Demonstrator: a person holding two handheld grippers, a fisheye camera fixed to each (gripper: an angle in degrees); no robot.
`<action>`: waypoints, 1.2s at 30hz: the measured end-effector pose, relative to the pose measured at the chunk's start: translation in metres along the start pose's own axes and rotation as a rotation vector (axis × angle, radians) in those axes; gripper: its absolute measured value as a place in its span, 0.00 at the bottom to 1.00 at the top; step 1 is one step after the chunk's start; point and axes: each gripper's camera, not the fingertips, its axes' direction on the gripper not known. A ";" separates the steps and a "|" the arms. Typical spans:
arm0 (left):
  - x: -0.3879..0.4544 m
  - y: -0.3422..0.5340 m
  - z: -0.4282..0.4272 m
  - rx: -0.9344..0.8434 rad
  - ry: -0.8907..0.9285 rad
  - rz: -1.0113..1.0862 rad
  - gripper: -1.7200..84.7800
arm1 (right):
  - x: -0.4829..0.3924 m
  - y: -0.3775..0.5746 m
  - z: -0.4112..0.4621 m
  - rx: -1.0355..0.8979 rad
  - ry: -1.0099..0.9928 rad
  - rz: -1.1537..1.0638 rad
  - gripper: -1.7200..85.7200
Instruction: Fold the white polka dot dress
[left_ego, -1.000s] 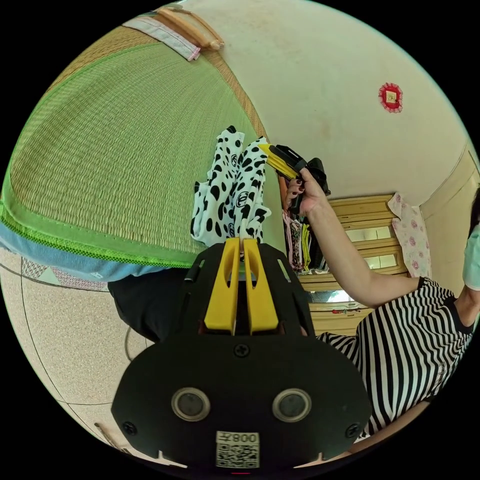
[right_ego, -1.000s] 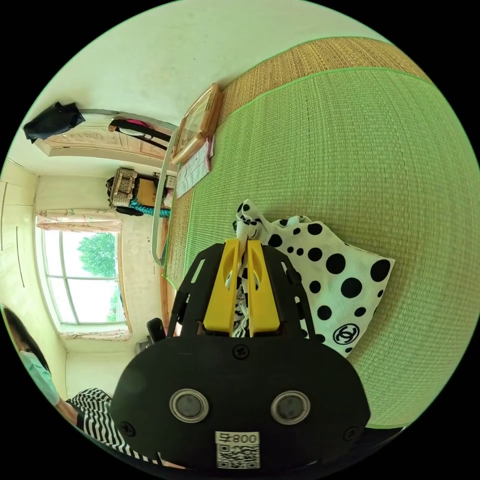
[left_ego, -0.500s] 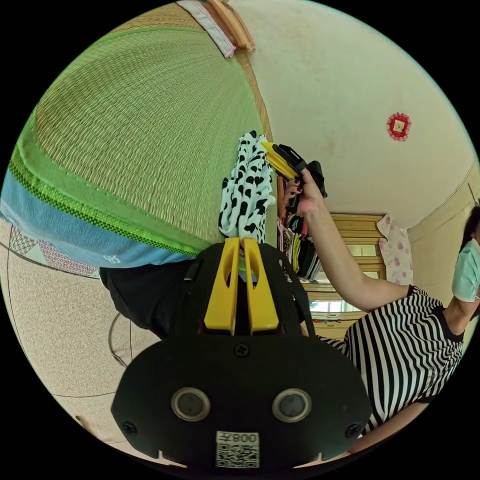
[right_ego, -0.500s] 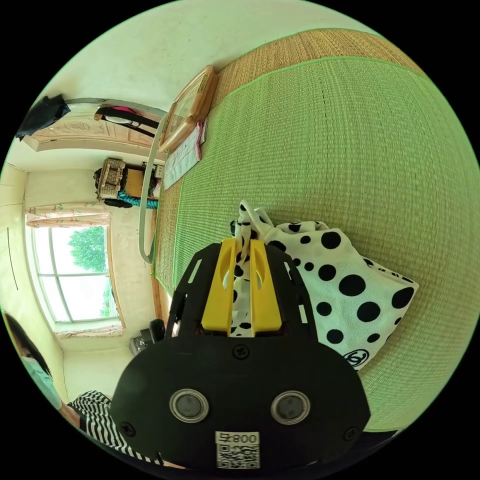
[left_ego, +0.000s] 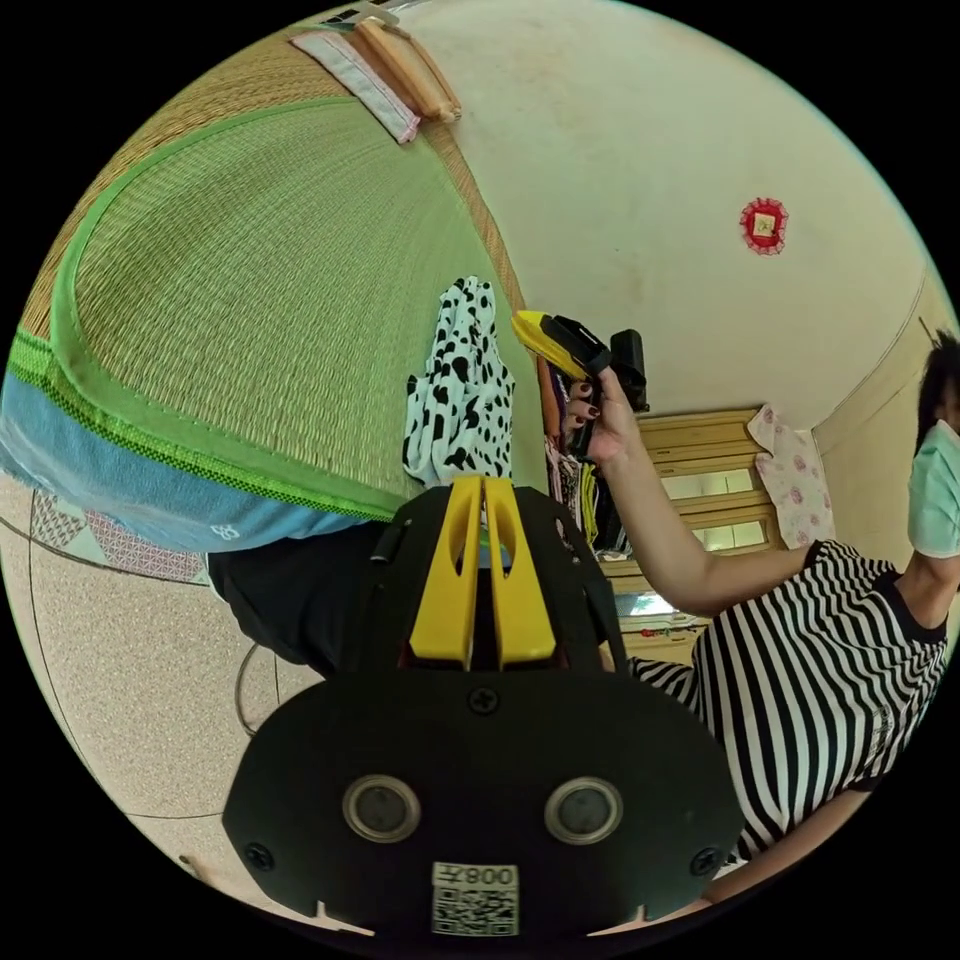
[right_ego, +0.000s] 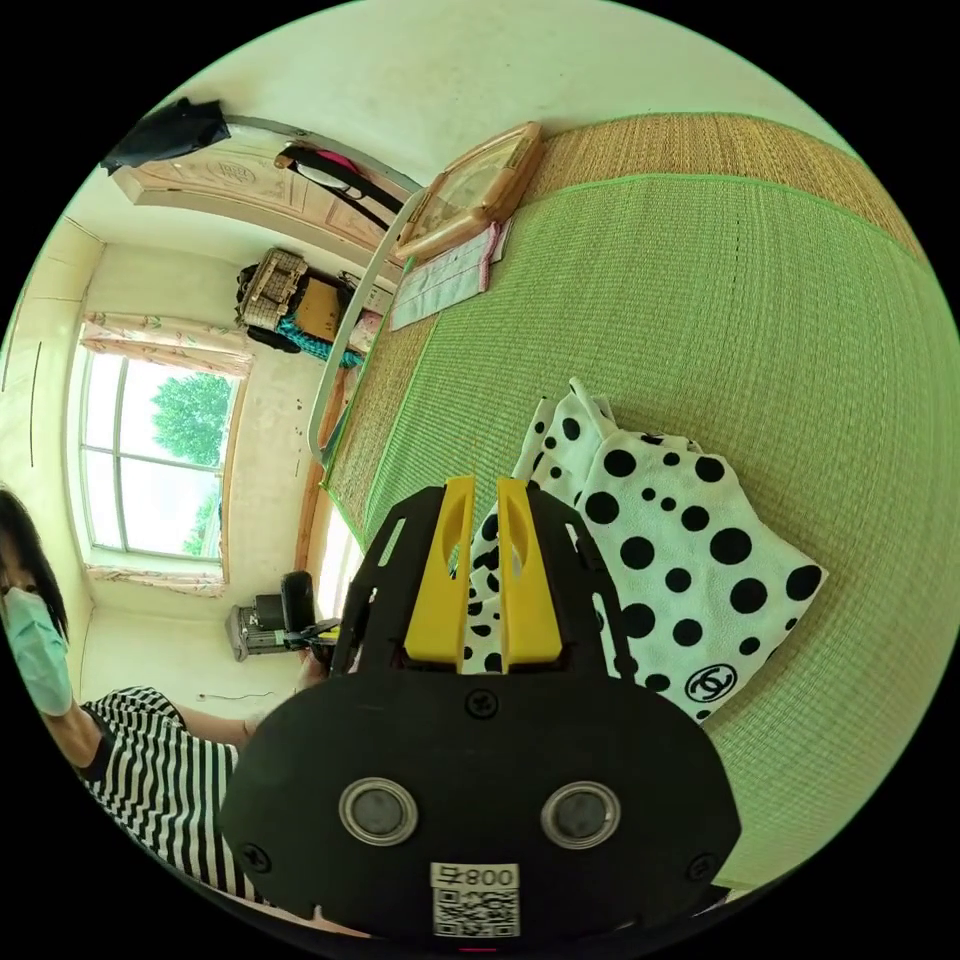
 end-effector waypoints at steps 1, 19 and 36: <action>0.005 -0.002 0.000 -0.004 -0.007 0.021 0.02 | -0.007 0.011 0.006 -0.031 0.007 -0.009 0.05; 0.053 -0.024 0.024 -0.036 -0.209 0.081 0.04 | -0.106 0.032 0.049 -0.210 0.038 -0.110 0.03; 0.138 -0.059 0.066 -0.118 -0.484 0.179 0.03 | -0.193 0.170 -0.007 -0.288 0.421 -0.256 0.08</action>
